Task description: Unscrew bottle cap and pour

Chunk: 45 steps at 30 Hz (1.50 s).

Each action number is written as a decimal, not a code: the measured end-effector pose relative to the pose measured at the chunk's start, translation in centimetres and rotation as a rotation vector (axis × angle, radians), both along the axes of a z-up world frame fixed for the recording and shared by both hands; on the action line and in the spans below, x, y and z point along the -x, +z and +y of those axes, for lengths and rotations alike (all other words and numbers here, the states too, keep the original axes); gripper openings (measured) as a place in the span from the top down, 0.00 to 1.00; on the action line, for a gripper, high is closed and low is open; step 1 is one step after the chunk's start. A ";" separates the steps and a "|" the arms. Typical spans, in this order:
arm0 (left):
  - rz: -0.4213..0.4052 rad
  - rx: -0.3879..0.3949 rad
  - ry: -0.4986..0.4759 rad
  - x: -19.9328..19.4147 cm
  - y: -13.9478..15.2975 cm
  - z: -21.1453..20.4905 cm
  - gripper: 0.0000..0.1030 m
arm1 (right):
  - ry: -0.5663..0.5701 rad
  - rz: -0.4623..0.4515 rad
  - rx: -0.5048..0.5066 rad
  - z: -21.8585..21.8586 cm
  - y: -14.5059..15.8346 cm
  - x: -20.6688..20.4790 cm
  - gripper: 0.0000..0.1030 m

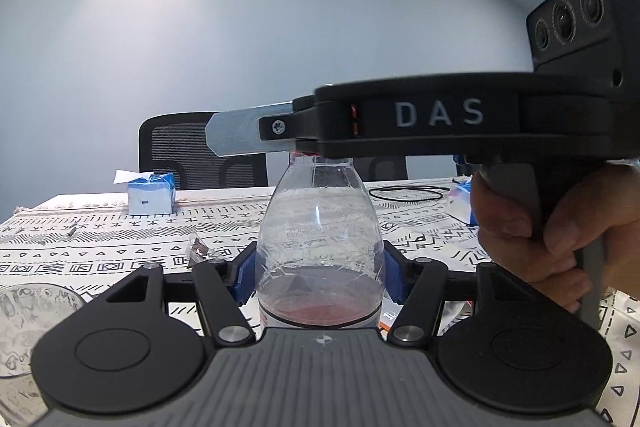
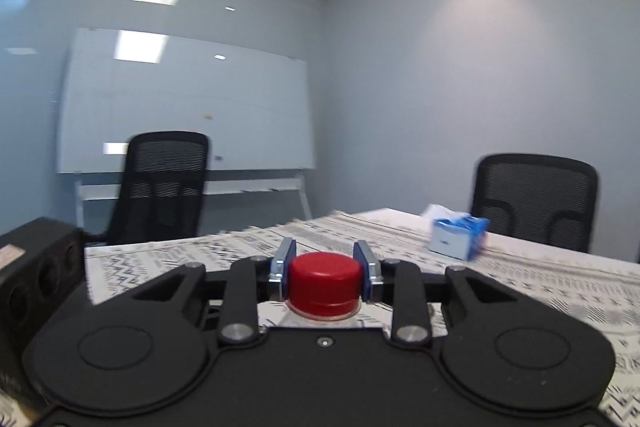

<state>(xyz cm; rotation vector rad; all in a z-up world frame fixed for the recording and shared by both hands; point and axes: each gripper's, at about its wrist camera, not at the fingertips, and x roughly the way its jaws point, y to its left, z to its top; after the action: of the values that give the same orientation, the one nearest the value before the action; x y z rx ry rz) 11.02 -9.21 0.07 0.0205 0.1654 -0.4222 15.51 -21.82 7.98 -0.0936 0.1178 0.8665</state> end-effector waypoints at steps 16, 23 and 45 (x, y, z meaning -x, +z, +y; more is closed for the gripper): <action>-0.016 -0.012 0.008 0.9 -0.1 -0.2 0.43 | -0.354 0.040 0.077 2.7 2.2 5.4 0.69; 0.005 0.001 -0.006 0.5 -0.1 0.0 0.44 | -0.184 0.025 0.073 0.7 1.7 3.8 0.69; -0.044 0.019 0.021 -0.1 2.2 0.4 0.38 | -0.302 0.046 0.019 0.6 2.0 5.9 0.44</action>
<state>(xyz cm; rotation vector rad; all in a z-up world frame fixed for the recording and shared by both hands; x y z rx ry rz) 11.09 -8.81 2.24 0.0097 0.1182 -0.4017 9.59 -21.23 9.98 -0.0718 0.1781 0.5665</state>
